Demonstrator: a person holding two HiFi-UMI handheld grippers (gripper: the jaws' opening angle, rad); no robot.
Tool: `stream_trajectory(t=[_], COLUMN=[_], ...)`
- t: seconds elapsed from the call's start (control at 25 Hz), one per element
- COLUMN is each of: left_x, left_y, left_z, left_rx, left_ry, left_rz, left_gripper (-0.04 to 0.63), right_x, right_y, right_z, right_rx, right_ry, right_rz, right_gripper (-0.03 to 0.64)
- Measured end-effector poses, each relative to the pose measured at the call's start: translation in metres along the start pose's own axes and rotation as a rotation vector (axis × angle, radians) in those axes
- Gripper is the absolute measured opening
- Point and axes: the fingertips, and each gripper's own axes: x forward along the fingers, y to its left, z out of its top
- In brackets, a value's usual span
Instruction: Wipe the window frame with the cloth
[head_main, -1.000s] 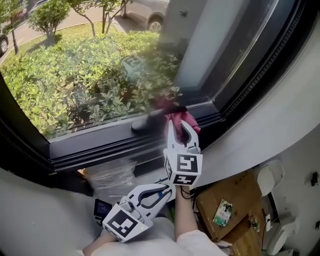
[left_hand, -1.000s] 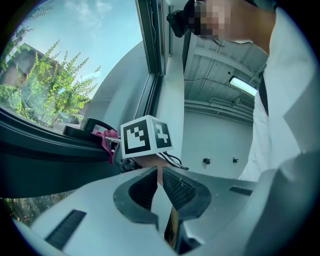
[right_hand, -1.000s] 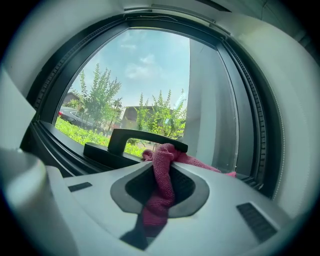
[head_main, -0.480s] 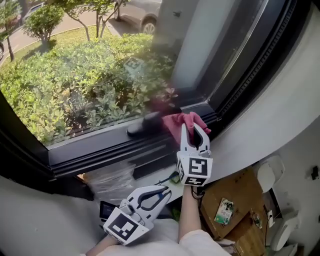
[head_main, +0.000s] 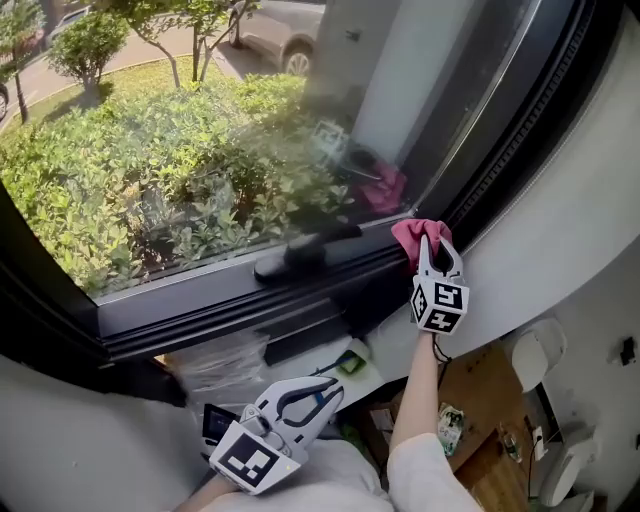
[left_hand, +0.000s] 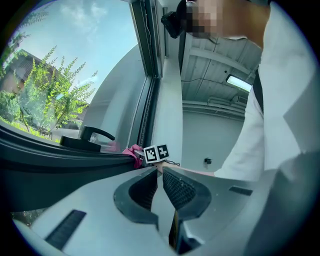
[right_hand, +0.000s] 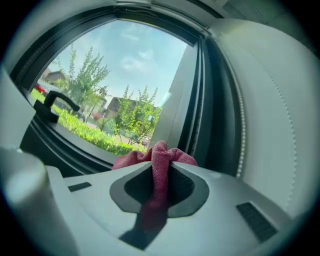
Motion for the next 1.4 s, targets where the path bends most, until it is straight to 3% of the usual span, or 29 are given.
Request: stream_trajectory(t=[0.12,0.44,0.6,1.04,1.4], left_x=[-0.004,-0.014,-0.01,-0.01,-0.009], left_y=[0.005,0.022,0.017,0.025,0.019], left_z=[-0.003,0.001,-0.004,-0.001,-0.002], left_rx=[0.005,0.006,0.01,0.032,0.033], left_ry=[0.004,-0.014,0.019,0.003,0.016], left_rz=[0.014,0.08,0.061,0.092,0.071], left_gripper=[0.041,0.041,0.041,0.041,0.041], right_x=[0.004,0.0,0.0,-0.008,-0.011], right_y=[0.005,0.0,0.004,0.022,0.025], right_z=[-0.006,-0.006,-0.007,-0.003,-0.001], right_rx=[-0.041,0.076,0.16,0.141,0.147], right_ry=[0.002,-0.021,-0.041,-0.023,-0.026], right_rz=[-0.023,-0.052,-0.031,-0.006,-0.016], right_gripper=[0.066,0.063,0.063,0.063,0.063])
